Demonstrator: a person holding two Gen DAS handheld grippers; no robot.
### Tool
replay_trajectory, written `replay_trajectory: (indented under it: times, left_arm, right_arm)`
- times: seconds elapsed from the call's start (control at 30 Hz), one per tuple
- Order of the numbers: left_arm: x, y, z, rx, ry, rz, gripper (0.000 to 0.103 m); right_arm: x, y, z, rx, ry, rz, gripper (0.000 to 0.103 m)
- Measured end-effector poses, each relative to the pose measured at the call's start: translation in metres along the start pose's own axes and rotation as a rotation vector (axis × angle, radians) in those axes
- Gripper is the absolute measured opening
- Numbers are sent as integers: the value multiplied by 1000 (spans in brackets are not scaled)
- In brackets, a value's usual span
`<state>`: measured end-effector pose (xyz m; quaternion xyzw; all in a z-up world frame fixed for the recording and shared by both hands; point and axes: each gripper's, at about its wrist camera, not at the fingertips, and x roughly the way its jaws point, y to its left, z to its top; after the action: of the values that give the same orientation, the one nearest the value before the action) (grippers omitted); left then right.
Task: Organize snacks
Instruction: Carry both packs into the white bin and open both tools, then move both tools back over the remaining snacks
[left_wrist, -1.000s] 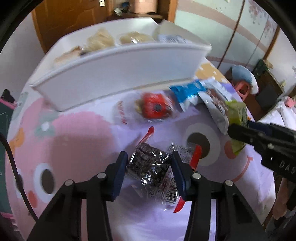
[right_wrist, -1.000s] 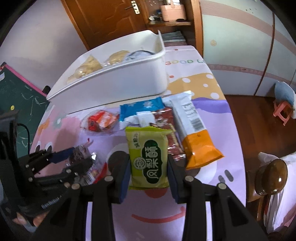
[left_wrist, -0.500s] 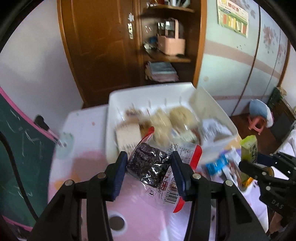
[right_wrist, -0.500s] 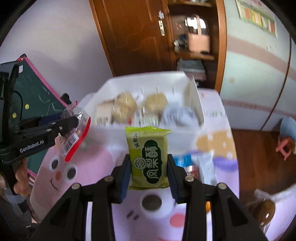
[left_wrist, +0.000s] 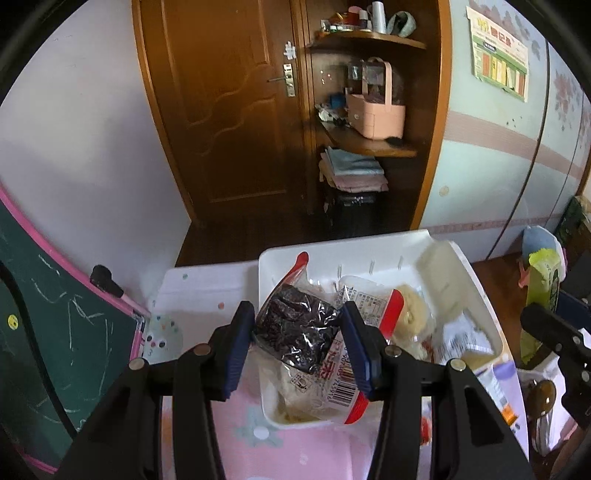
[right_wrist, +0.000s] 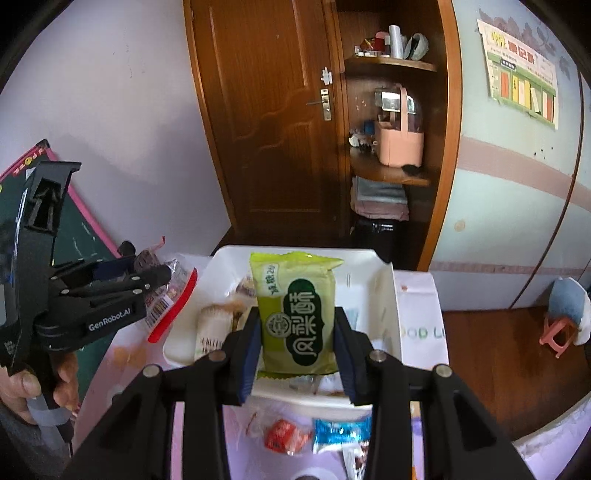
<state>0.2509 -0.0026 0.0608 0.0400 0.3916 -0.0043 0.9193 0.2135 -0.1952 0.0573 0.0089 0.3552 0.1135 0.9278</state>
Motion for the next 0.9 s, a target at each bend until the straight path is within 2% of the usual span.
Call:
replay_trajectory:
  times: [0.13,0.4,0.47,0.5,0.53,0.7,0.9]
  left_arm:
    - [15,1,17,-12,-4,17,47]
    - [49,-4,31,-5,5,52,48]
    - [55,-7,31,0,4,56,67]
    - [58,-8,31,-2,4,46,86]
    - [59,-8,30,-4,-1,39,95]
    - [62,-16,22,12,16,31,95]
    - [54,-22,8,18,35,15,95]
  right_arm:
    - [17,-3,15,17,21,0,37]
    - [58,-4,36,3,56,-83,37]
    - [66,-6,37,11,58,-99,39]
    - [68,-7,36,20,62,-99,42]
    - [70,-8,35,30,66,-94,43]
    - [68,-13,26,54,71,-78,49]
    - [52,-18,8,48,85,-62,49]
